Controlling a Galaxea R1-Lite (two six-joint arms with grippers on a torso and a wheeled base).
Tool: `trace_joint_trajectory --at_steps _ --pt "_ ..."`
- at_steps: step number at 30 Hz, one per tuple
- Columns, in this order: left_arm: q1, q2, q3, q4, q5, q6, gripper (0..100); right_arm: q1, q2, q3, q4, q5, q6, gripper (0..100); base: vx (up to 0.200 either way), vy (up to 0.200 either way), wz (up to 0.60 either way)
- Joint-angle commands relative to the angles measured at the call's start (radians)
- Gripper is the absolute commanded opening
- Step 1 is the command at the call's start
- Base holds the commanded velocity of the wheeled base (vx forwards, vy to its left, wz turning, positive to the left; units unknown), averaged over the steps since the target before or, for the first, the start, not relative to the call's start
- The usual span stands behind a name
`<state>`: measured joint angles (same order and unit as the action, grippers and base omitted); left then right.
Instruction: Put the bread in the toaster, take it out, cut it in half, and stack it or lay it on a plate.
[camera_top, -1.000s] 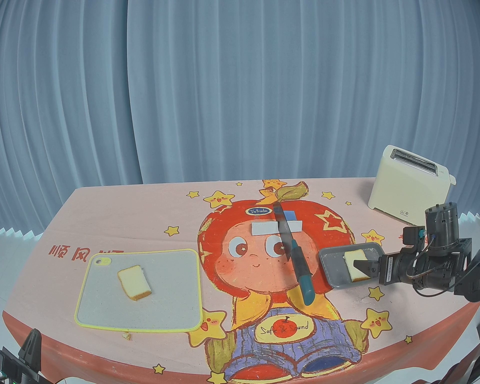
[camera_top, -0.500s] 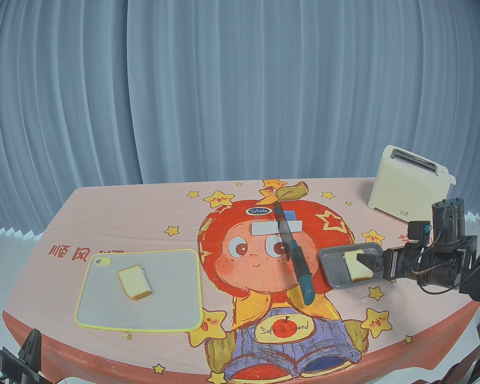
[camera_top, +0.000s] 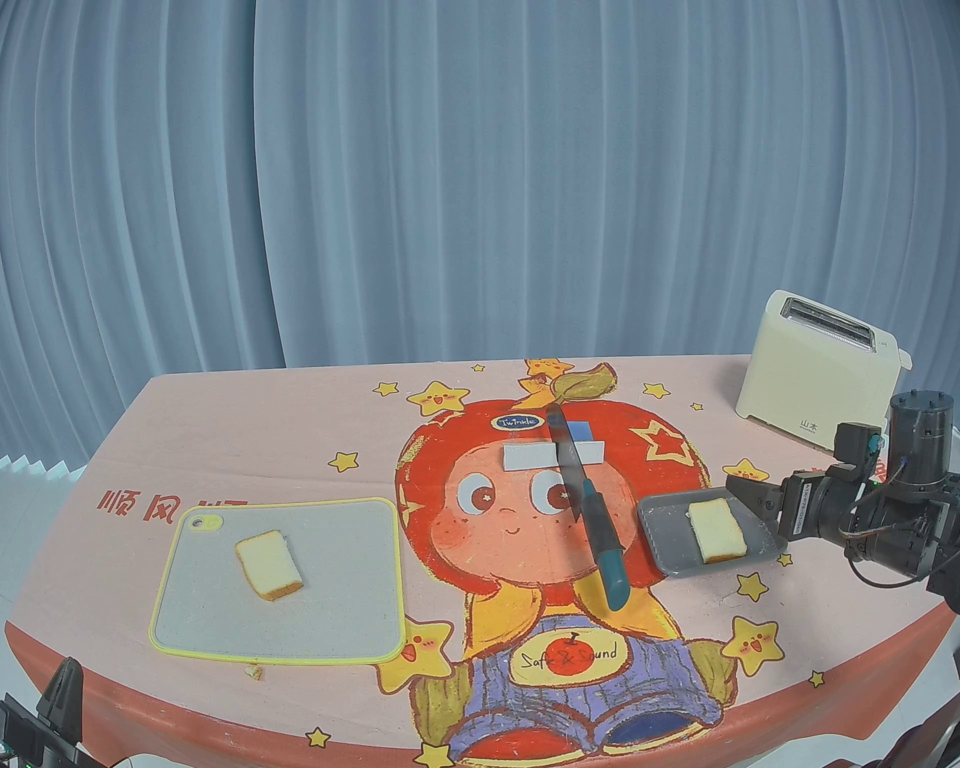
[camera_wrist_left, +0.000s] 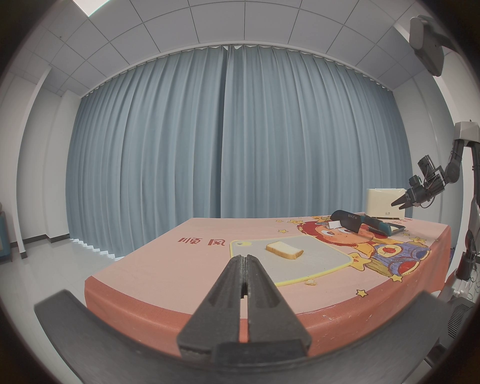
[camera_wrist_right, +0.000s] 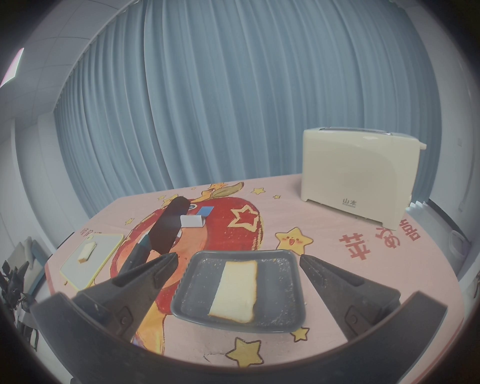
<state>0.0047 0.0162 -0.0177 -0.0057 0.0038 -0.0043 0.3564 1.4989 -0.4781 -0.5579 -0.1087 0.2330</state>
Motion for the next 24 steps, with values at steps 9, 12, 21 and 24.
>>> trace_joint_trajectory --at_steps 9,12,21,24 --pt "0.0 -0.016 0.018 0.0 -0.001 0.0 0 -0.086 -0.072 0.133 -0.232 -0.022 -0.055 100 0.0 0.0 0.0" --pt "0.0 -0.016 0.018 0.0 -0.001 0.0 0 -0.109 -0.071 0.17 -0.35 -0.022 -0.055 100 0.0 0.0 0.0" --pt "0.0 -0.016 0.018 0.0 -0.001 0.0 0 -0.218 -0.078 0.323 -0.614 -0.008 -0.152 100 0.0 0.0 0.0" --pt "0.001 -0.016 0.018 0.0 -0.001 0.0 0 -0.243 -0.094 0.343 -0.651 -0.003 -0.185 100 0.0 0.0 0.0"
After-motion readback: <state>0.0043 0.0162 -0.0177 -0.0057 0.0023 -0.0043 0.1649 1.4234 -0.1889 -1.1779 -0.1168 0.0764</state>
